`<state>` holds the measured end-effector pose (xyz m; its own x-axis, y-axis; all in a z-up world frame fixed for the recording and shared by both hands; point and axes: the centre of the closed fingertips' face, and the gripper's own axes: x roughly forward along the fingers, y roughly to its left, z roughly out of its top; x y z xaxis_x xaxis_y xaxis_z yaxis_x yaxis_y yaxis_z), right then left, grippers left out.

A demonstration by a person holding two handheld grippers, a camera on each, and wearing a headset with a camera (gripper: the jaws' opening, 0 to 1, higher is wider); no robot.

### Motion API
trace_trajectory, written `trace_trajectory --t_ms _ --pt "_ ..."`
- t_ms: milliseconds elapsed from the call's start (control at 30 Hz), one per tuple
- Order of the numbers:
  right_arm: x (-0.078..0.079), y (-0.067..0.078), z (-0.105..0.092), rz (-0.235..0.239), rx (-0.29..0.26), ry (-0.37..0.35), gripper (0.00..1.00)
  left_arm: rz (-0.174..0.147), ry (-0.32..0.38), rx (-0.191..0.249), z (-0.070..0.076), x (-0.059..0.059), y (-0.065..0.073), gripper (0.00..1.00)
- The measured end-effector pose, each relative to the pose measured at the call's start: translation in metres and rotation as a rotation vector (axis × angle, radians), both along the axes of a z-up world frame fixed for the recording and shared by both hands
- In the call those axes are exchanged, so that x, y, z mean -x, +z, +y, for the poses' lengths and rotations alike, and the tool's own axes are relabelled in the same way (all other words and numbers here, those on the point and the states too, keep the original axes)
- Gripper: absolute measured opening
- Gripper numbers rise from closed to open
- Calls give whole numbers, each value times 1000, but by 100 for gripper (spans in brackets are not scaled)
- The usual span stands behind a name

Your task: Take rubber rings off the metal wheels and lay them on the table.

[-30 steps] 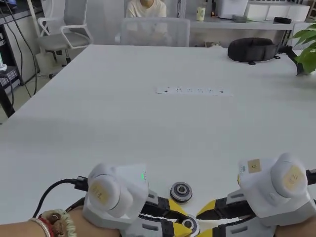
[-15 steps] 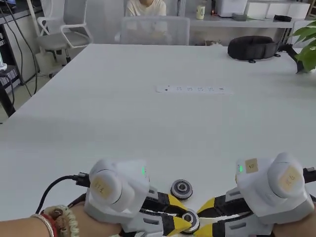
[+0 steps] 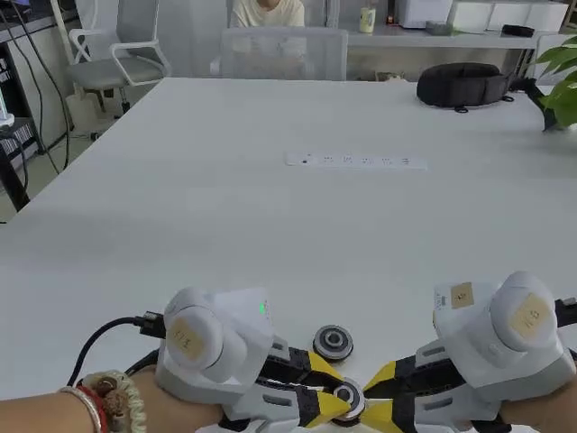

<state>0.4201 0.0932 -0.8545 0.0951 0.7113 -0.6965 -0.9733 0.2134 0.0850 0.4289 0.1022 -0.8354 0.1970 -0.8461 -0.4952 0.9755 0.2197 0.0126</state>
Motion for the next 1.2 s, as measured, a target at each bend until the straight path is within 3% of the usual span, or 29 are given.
trace_trajectory --t_ms 33,200,500,633,733,833,1000,1067,1200 --pt "0 0 0 17 -3 -16 5 1 1 1 0 0 0 7" --pt "-1 0 0 3 5 -12 4 1 7 2 0 -1 0 7" --pt "-6 -1 -1 33 22 -67 0 8 18 2 0 -2 0 7" --pt "-6 -1 -2 44 6 -74 0 9 19 2 0 -2 0 7" --pt "-5 -3 -2 106 -1 -125 0 10 18 3 0 -2 0 7" --pt "-6 -4 -1 100 -5 -120 0 8 18 1 0 -2 0 7" --pt "-9 -4 -1 159 -33 -199 0 5 23 0 1 -3 0 7" --pt "-7 -3 -1 245 -51 -261 0 8 23 1 2 -3 0 7" --pt "-11 -2 -3 265 -62 -289 0 6 26 -1 2 -4 0 7"
